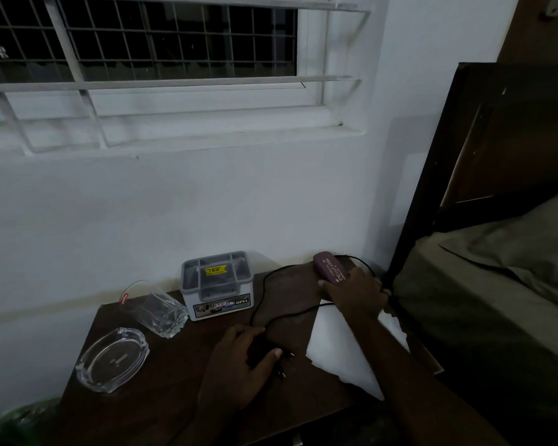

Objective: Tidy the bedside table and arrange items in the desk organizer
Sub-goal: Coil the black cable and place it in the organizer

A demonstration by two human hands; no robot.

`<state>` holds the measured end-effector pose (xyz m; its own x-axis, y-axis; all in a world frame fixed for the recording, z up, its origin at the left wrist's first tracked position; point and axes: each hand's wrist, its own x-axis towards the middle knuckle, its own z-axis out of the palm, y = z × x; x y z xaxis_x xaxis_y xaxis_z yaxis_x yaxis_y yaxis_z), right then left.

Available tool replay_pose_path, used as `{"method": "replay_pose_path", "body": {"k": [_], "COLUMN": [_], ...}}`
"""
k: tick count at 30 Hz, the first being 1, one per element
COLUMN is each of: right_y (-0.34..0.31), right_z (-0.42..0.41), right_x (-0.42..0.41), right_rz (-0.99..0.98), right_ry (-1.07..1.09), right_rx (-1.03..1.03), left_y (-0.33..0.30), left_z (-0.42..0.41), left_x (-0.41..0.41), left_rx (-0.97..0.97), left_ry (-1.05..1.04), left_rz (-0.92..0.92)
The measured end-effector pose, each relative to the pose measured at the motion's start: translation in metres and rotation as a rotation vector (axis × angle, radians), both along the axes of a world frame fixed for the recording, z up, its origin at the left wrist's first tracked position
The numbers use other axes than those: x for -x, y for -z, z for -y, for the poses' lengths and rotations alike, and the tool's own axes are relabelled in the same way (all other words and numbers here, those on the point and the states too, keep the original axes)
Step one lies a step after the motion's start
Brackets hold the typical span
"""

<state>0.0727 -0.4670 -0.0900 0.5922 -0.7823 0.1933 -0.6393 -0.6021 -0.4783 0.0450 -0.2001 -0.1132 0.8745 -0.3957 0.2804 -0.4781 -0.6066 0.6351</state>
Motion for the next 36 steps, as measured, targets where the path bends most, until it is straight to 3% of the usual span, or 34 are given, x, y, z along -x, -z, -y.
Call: {"method": "replay_pose_path", "body": {"k": [5, 8, 14, 18, 23, 30, 36], "right_y": [-0.011, -0.016, -0.018, -0.024, -0.035, -0.046, -0.049], "right_z": [0.026, 0.043, 0.064, 0.068, 0.077, 0.073, 0.074], "right_x": [0.001, 0.000, -0.007, -0.009, -0.012, -0.019, -0.016], "right_rz": [0.071, -0.048, -0.254, -0.098, 0.168, 0.295, 0.431], "right_ry": [0.115, 0.128, -0.088, -0.226, -0.297, -0.359, -0.374], "right_rx": [0.006, -0.092, -0.141, -0.131, -0.143, -0.175, -0.107], "left_y": [-0.001, -0.003, -0.010, -0.021, -0.030, -0.031, -0.032], "left_z": [0.005, 0.011, 0.022, 0.037, 0.053, 0.050, 0.042], "left_x": [-0.005, -0.016, -0.042, -0.043, -0.033, -0.037, -0.042], "left_rx": [-0.061, -0.074, -0.213, -0.430, -0.416, -0.352, -0.349], "left_ry": [-0.060, -0.093, -0.041, -0.109, -0.161, -0.154, -0.127], "left_rz": [-0.031, -0.123, -0.129, -0.180, -0.311, -0.265, -0.072]}}
